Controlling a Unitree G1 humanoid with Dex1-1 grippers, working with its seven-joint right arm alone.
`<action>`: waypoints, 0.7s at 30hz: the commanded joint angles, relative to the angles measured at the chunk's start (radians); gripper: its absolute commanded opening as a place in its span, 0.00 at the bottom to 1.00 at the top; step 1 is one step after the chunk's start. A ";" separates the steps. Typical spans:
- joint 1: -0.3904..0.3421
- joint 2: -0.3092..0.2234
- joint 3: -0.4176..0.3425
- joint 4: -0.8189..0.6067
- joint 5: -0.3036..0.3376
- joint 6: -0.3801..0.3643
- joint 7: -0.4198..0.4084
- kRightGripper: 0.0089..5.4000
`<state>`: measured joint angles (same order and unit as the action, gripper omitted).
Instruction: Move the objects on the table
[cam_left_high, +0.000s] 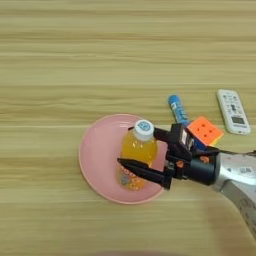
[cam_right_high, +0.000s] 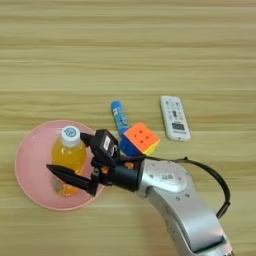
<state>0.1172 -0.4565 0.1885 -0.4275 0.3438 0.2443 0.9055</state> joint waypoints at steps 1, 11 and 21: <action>-0.004 -0.003 0.001 -0.003 -0.030 -0.085 -0.012 0.65; 0.010 0.013 0.012 0.055 -0.053 -0.174 -0.017 0.65; 0.024 0.004 0.025 0.073 -0.065 -0.199 -0.001 0.78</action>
<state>0.1666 -0.4357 0.2296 -0.3234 0.2792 0.0588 0.9244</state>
